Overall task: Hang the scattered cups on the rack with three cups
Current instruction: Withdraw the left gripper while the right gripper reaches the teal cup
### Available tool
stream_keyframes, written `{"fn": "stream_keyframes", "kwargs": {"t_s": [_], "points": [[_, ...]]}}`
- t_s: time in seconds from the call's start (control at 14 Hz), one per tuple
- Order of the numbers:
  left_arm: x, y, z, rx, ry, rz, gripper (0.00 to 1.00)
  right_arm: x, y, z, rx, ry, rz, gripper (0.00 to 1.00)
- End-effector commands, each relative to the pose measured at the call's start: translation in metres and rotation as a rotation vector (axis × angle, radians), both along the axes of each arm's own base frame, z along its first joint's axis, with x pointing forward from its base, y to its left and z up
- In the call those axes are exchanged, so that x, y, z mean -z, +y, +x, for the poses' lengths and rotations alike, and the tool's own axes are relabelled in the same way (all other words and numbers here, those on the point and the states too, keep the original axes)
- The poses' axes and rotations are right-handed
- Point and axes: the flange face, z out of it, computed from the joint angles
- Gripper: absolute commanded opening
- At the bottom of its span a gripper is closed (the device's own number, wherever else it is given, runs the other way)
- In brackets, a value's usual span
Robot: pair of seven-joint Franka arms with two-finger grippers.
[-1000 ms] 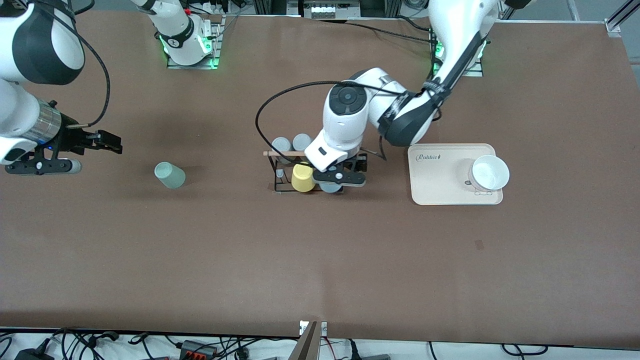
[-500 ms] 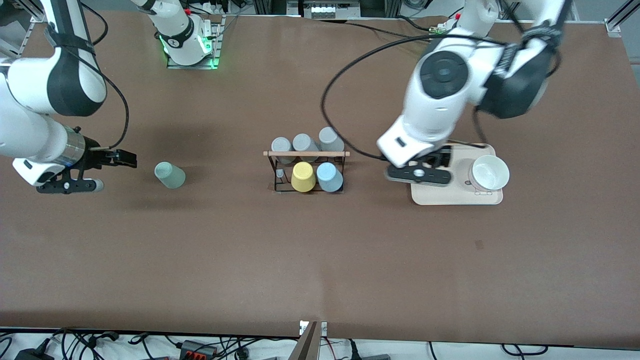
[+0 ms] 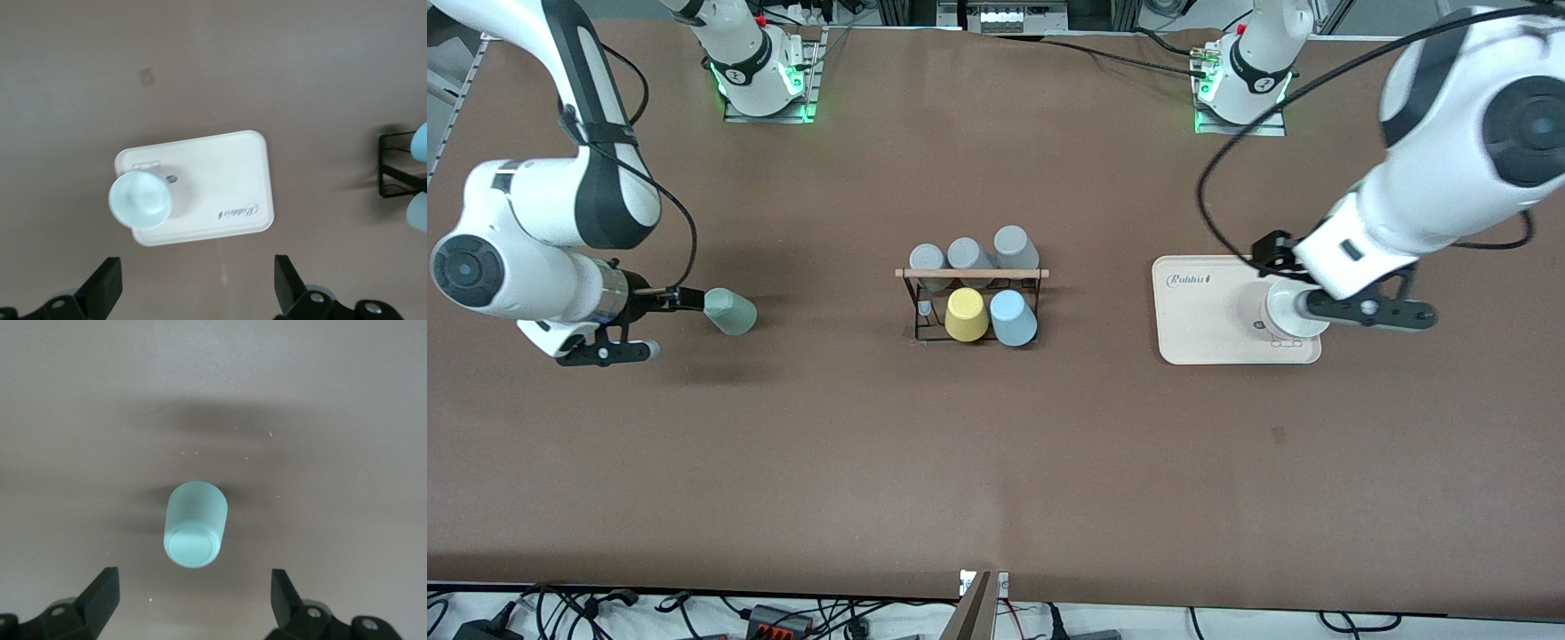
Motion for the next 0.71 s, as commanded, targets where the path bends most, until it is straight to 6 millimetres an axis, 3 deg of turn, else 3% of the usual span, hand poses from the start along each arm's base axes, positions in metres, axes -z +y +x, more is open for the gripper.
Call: {"fn": "stream_keyframes", "kwargs": {"t_s": [0.0,0.21,0.43,0.64], "points": [[-0.022,0.042,-0.015,-0.020,-0.014,-0.031,1.00,0.026,0.002,-0.003,0.013,0.006,-0.013,1.00],[-0.025,0.067,-0.046,-0.049,-0.040,-0.022,1.00,0.052,0.010,-0.006,0.026,-0.010,-0.018,1.00],[-0.027,0.080,-0.050,-0.082,-0.085,-0.047,1.00,0.071,0.006,-0.017,0.033,-0.014,-0.014,1.00],[-0.051,0.087,-0.060,-0.087,-0.130,-0.046,1.00,0.085,0.005,-0.025,0.058,-0.013,-0.016,1.00]]}}
